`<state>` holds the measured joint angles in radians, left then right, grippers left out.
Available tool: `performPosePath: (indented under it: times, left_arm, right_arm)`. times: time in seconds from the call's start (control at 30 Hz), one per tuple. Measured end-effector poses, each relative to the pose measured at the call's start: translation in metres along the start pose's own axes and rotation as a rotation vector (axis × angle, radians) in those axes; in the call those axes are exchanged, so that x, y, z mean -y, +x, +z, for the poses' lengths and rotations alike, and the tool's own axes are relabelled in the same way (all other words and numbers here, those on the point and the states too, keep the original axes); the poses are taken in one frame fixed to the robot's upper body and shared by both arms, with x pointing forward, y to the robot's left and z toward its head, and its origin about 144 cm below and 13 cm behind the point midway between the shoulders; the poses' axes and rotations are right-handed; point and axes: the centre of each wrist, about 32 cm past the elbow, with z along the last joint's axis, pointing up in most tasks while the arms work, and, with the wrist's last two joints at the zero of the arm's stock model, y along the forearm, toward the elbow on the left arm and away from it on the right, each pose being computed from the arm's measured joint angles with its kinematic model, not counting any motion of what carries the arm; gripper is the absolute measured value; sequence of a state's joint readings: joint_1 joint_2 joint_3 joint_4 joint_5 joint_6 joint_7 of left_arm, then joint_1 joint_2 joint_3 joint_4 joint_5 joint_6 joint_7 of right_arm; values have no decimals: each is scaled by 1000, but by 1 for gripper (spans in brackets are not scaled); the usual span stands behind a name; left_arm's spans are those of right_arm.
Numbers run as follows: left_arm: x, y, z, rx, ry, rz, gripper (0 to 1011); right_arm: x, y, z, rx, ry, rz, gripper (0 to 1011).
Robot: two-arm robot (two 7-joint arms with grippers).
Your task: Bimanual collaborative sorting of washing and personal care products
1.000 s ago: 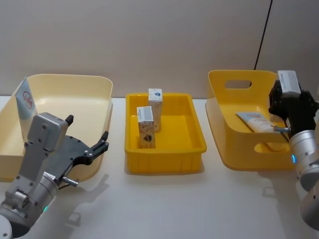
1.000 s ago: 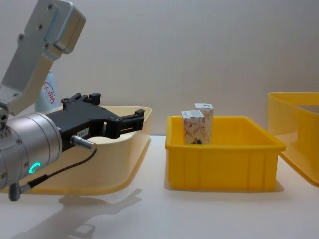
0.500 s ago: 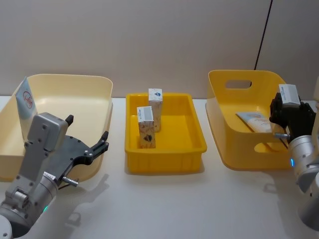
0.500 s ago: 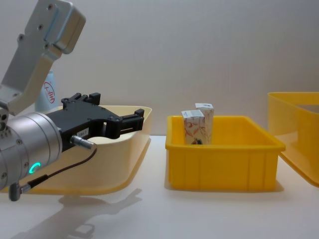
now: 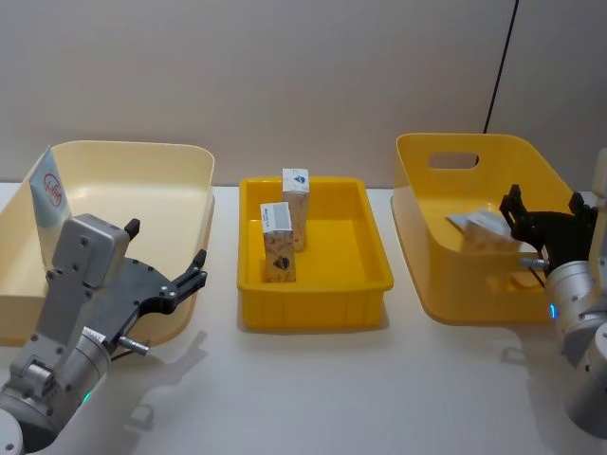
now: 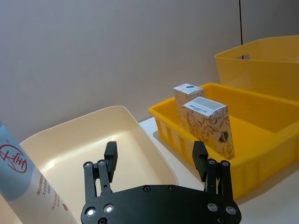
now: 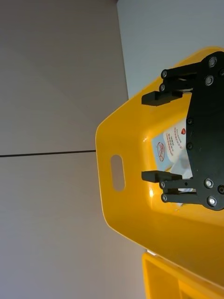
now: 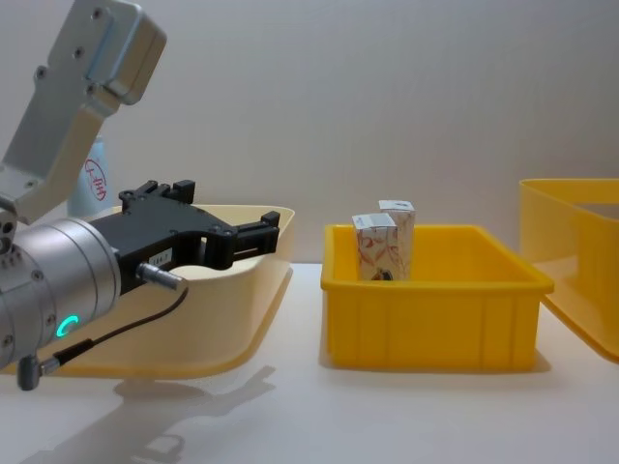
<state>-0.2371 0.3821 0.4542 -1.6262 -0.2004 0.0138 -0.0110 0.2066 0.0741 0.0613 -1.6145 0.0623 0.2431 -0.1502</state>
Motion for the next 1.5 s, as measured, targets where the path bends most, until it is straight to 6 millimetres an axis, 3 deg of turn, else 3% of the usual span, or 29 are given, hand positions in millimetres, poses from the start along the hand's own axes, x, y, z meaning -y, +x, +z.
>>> performPosePath:
  times: [0.23,1.5]
  left_arm:
    - [0,0,0,0,0,0,1003]
    - [0,0,0,0,0,0,1003]
  right_arm:
    - [-1,0,-1,0,-8,-3,1001]
    - [17,-1,-4,-18,96,149,1001]
